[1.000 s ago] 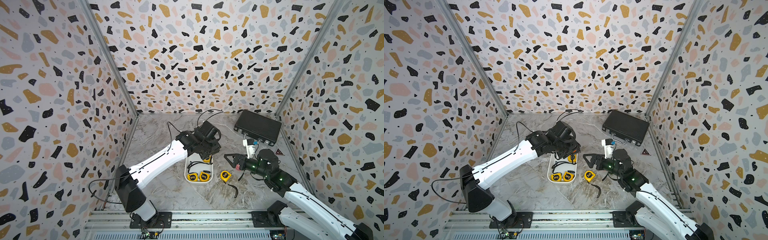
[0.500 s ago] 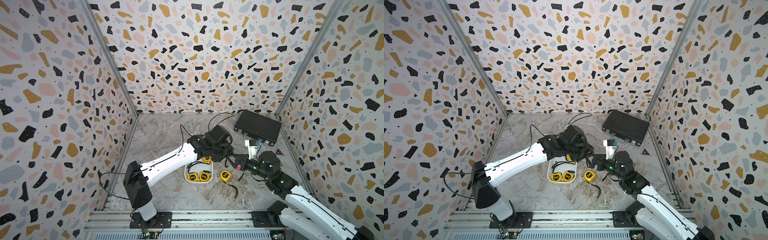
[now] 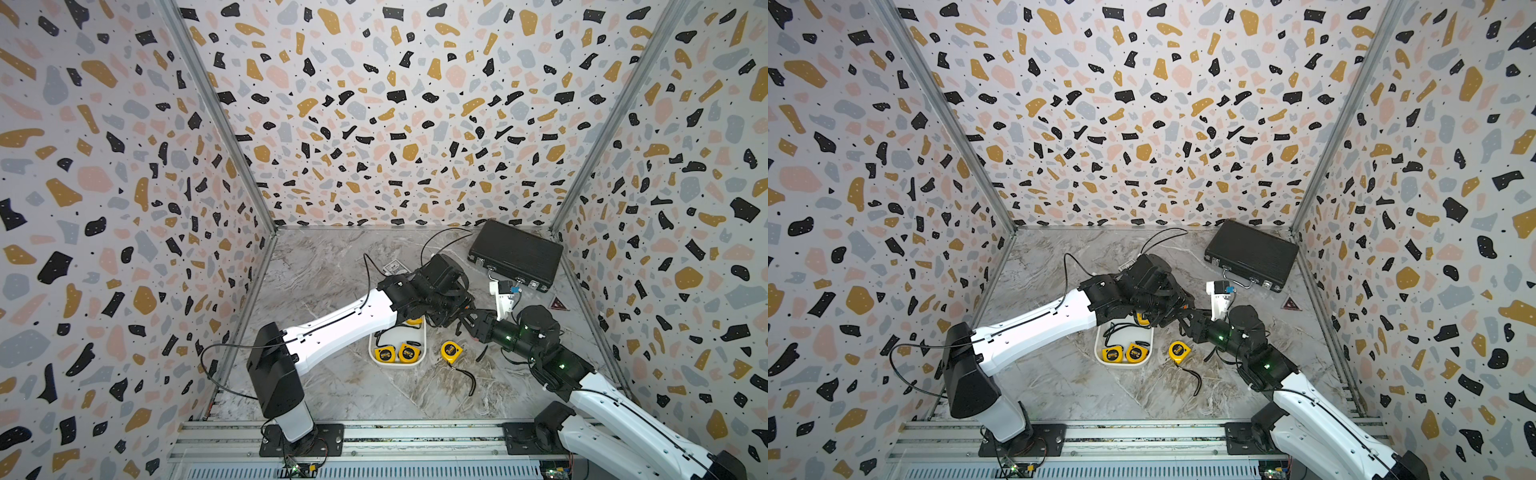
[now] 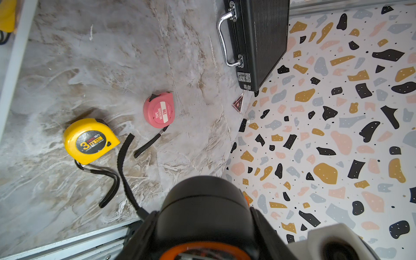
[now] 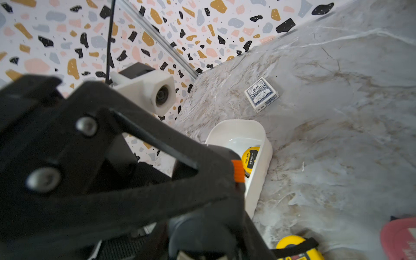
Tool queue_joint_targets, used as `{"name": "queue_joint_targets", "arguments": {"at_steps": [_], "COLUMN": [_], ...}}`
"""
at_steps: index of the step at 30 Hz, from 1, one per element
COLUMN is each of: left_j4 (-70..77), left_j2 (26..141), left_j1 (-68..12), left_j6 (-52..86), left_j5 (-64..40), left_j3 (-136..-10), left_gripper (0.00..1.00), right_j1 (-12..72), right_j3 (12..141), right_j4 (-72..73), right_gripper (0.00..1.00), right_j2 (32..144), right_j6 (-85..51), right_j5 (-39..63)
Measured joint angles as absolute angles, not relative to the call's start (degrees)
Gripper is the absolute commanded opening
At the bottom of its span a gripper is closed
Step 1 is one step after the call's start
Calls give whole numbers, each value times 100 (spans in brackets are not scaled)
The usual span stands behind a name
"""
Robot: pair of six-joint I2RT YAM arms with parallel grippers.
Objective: Take the tape measure out of the storage box
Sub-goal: Place the tape measure at the center of the board.
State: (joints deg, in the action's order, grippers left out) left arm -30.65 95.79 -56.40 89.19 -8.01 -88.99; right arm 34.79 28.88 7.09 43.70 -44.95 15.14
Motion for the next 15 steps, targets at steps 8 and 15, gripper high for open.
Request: {"name": "queue_joint_targets", "arguments": {"at_steps": [8,15], "left_j4": [-3026,-3621], "left_j2": [9507,8949], "left_j1": [-5636,-5551], "left_j6": [8779,8342], "left_j5": [-731,-349], "left_j3": [-8777,-8774], "left_gripper": [92,100], "right_j1": [3492,3452], "right_j3": [2875,2875], "right_j4": [784,1090], "right_gripper": [24,25], "right_j2": [4506,5380], "right_j6": [-4506,-4639], "right_j5": [1507,1511]}}
